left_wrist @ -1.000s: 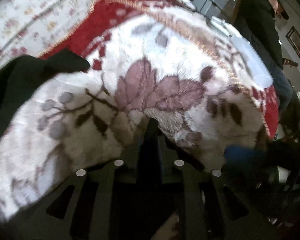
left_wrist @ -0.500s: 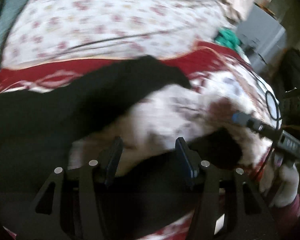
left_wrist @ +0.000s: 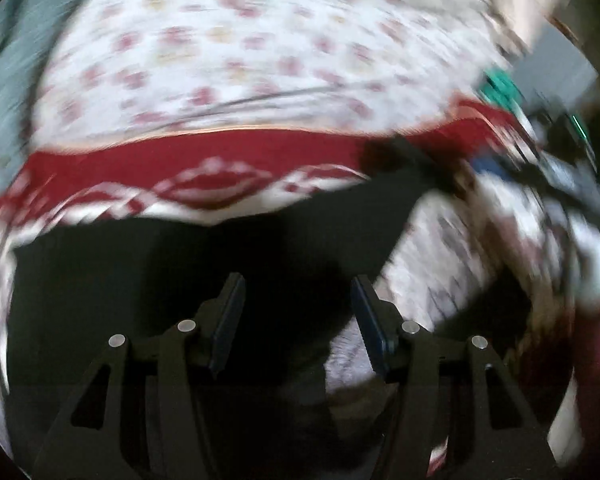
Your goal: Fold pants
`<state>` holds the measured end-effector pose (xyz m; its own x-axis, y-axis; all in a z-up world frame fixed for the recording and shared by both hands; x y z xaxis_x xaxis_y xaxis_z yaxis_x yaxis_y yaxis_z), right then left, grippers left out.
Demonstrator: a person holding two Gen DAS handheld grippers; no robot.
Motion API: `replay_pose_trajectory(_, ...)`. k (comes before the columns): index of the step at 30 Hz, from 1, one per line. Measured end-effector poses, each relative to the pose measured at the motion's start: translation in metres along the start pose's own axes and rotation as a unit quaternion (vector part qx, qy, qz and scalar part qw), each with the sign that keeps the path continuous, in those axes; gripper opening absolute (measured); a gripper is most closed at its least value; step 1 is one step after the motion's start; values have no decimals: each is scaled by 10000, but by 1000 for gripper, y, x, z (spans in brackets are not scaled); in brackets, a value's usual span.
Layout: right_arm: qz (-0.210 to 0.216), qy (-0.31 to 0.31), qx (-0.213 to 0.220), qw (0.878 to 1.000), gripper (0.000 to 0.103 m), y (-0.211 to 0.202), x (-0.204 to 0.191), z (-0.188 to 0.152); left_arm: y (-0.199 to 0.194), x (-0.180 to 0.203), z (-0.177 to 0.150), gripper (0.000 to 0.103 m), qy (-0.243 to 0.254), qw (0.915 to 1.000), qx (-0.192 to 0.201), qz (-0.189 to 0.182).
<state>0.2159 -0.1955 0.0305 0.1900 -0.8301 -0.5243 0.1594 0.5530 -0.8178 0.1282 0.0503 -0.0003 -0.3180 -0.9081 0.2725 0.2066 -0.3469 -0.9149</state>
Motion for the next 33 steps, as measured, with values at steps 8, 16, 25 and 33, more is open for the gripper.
replay_pose_trajectory(8, 103, -2448, -742, 9667, 74, 33, -47, 12, 20, 8, 21, 55, 1073, 9930, -490, 82)
replay_pose_trajectory(16, 50, -4355, -1607, 8857, 75, 69, -100, -6, 22, 6, 49, 55, 1861, 9803, -611, -245)
replay_pose_trajectory(25, 64, -4852, -2600, 8348, 73, 116, -108, -13, 51, 2, 59, 55, 2348, 9644, -1154, -374)
replay_pose_trajectory(33, 229, -4964, -2819, 8207, 34, 133, -115, -26, 65, 10, 55, 55, 2786, 9448, -1532, -791)
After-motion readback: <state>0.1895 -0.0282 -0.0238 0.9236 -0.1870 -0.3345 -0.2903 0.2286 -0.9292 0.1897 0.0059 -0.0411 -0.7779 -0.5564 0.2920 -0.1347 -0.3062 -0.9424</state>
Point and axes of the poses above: each gripper's, at about its wrist camera, not at the fingertips, and y roughly the way its jaws point, x to its right, z to its top, the point moved 9 cm from there along y, roughly the way its jaws point, and after that the axes turned 9 degrees about -x, right-handed, at the moved point
